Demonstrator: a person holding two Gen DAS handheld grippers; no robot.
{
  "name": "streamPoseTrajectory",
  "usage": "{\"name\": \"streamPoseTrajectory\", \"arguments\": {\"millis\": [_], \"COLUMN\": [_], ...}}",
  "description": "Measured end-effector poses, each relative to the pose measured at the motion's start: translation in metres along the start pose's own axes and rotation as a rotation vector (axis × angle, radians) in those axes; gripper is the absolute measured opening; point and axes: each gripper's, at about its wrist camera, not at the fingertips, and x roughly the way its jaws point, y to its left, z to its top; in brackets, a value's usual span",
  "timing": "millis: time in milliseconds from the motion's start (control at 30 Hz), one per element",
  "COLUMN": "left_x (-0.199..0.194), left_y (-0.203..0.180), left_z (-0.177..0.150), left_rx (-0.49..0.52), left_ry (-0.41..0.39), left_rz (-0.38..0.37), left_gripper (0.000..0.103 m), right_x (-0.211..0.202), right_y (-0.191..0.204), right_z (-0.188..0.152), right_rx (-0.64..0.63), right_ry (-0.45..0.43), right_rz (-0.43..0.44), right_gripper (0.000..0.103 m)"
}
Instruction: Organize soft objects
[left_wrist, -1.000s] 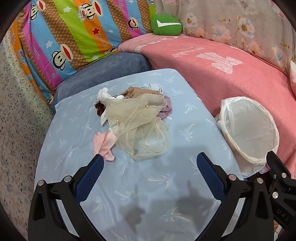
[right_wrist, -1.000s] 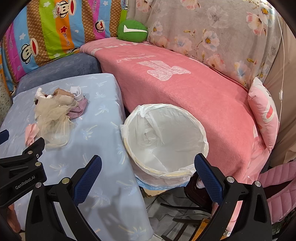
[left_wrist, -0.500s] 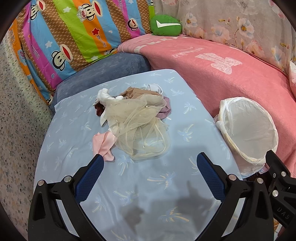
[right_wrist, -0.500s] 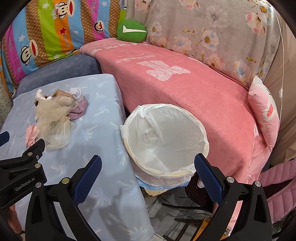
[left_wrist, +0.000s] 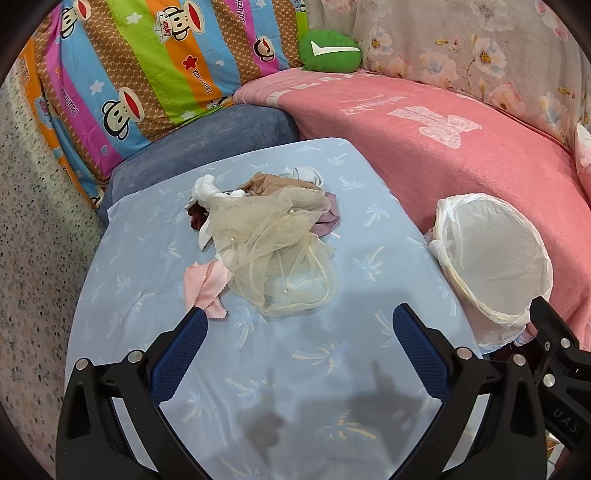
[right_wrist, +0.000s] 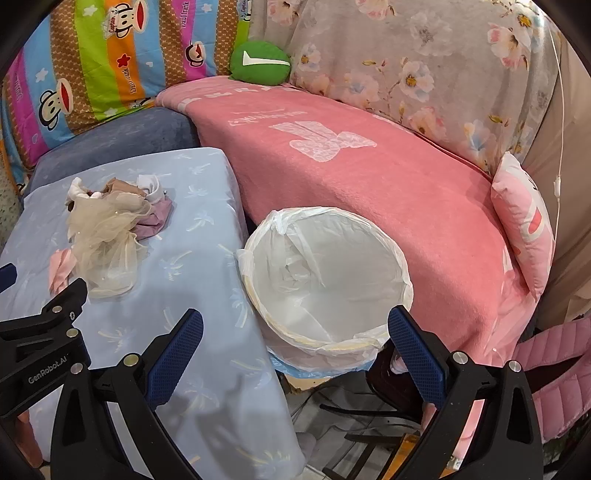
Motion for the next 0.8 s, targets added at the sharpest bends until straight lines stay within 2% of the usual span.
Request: {"name": "streamPoseTrajectory", "arguments": {"millis": [800], "left_x": [0.0018], "left_y": [-0.0019], "left_z": [-0.0039], "left_rx": [-0.001], "left_ry": [-0.005], "left_rz": [-0.008], "left_gripper": [0.096], "right_x": [0.0000], "right_y": [0.0033], "right_z": [-0.0005], "right_rx": [0.000], "right_ry": [0.001], "right_rz": [-0.010], "right_gripper": [0.097]}}
